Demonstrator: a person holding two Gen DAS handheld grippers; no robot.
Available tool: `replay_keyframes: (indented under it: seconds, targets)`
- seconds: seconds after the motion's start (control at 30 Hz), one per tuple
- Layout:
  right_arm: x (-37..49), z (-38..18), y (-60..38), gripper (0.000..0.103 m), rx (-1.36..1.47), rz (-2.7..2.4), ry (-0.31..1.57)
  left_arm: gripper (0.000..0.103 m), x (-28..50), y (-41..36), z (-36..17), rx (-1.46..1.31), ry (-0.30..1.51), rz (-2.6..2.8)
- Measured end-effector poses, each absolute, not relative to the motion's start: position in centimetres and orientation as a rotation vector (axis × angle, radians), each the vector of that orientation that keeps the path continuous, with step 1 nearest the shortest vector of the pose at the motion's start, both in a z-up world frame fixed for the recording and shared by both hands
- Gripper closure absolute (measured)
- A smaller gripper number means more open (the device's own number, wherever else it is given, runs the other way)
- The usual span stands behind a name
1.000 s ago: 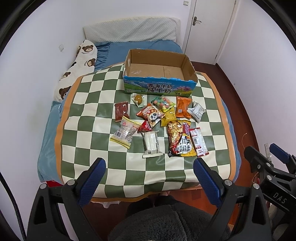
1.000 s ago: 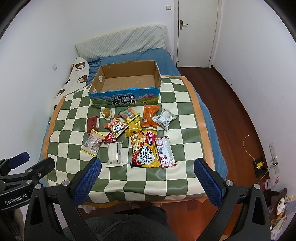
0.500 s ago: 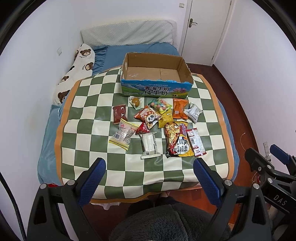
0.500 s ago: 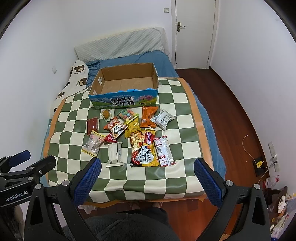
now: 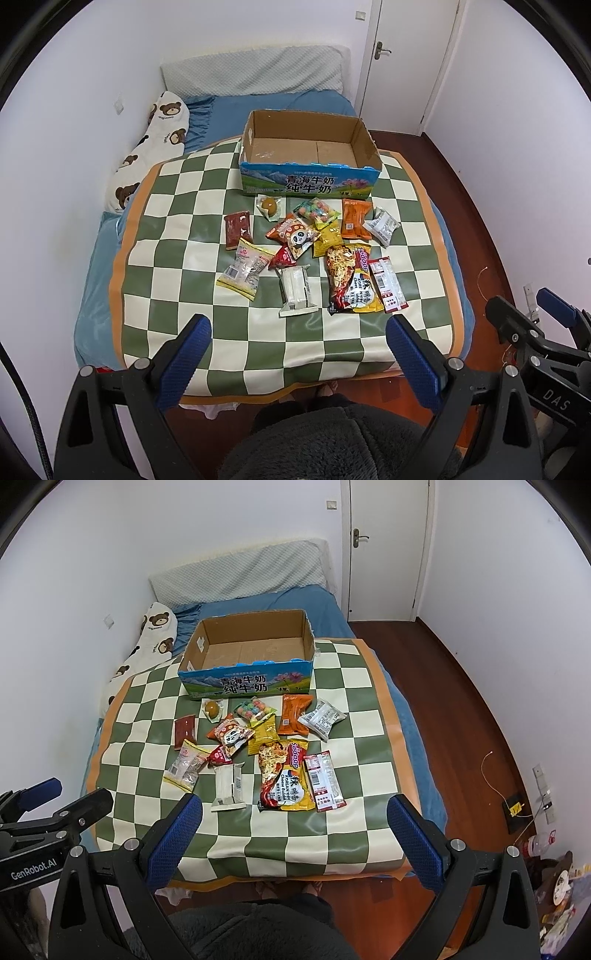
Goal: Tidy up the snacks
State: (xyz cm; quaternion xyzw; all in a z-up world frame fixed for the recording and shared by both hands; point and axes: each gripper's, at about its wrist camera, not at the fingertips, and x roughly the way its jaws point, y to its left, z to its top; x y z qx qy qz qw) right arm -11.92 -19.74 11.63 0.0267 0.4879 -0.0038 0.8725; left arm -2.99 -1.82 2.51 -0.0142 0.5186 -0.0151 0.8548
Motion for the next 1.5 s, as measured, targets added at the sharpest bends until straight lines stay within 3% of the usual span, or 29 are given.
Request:
replay_keyframes:
  seconds: [0.9, 1.1, 1.5]
  targets:
    - [-9.8, 9.9, -19.4, 0.001, 0.090, 0.035, 1.039, 0.006, -0.3, 0.0, -0.5, -0.029, 1.114, 0.060]
    - [-6.0, 4.3, -20.5, 0.001, 0.154, 0.029, 1.111, 0.006, 4.1, 0.2, -6.6, 0.054, 1.193, 0.116]
    - [4.5, -14.2, -21.7, 0.003, 0.312, 0.041, 1.408, 0.006, 13.2, -0.8, -22.8, -0.005, 1.515, 0.042]
